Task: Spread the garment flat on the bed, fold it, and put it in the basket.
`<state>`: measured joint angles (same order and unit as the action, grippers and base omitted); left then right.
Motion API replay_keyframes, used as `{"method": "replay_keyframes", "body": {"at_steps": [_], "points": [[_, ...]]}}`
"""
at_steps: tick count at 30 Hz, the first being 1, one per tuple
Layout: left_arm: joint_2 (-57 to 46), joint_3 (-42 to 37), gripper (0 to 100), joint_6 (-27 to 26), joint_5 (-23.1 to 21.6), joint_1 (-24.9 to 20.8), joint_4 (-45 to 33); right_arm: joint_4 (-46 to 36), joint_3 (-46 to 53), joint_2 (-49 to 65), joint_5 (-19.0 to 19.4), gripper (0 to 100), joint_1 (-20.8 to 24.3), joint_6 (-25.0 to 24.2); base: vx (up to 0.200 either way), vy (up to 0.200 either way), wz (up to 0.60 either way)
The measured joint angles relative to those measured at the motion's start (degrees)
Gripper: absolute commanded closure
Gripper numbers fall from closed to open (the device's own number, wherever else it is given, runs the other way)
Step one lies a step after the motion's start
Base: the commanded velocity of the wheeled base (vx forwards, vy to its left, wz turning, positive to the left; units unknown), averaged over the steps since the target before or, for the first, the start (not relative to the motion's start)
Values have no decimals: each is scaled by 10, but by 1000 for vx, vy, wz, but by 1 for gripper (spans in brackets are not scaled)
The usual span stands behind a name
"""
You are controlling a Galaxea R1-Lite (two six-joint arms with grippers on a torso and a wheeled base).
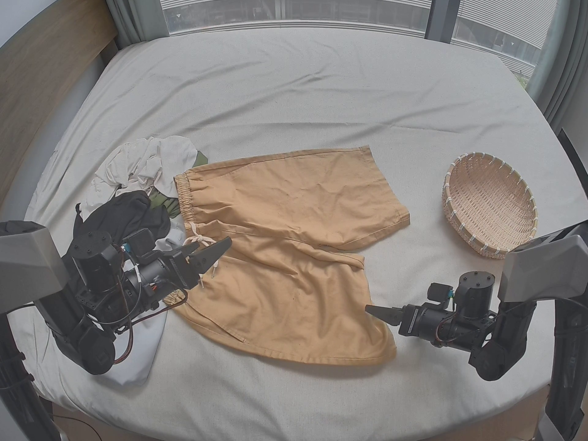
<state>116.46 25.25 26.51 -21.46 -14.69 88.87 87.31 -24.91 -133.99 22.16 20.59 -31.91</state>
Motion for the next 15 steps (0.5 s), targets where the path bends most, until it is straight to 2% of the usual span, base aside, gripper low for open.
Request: {"method": "replay_keyframes", "body": {"at_steps": [9, 15], "points": [[-1, 0, 0, -1, 0, 0, 0, -4, -92, -25, 4, 0, 14, -42, 0, 0, 0], [0, -1, 0, 0, 1, 0, 0, -4, -153, -35, 0, 0, 15, -52, 0, 0, 0]]}}
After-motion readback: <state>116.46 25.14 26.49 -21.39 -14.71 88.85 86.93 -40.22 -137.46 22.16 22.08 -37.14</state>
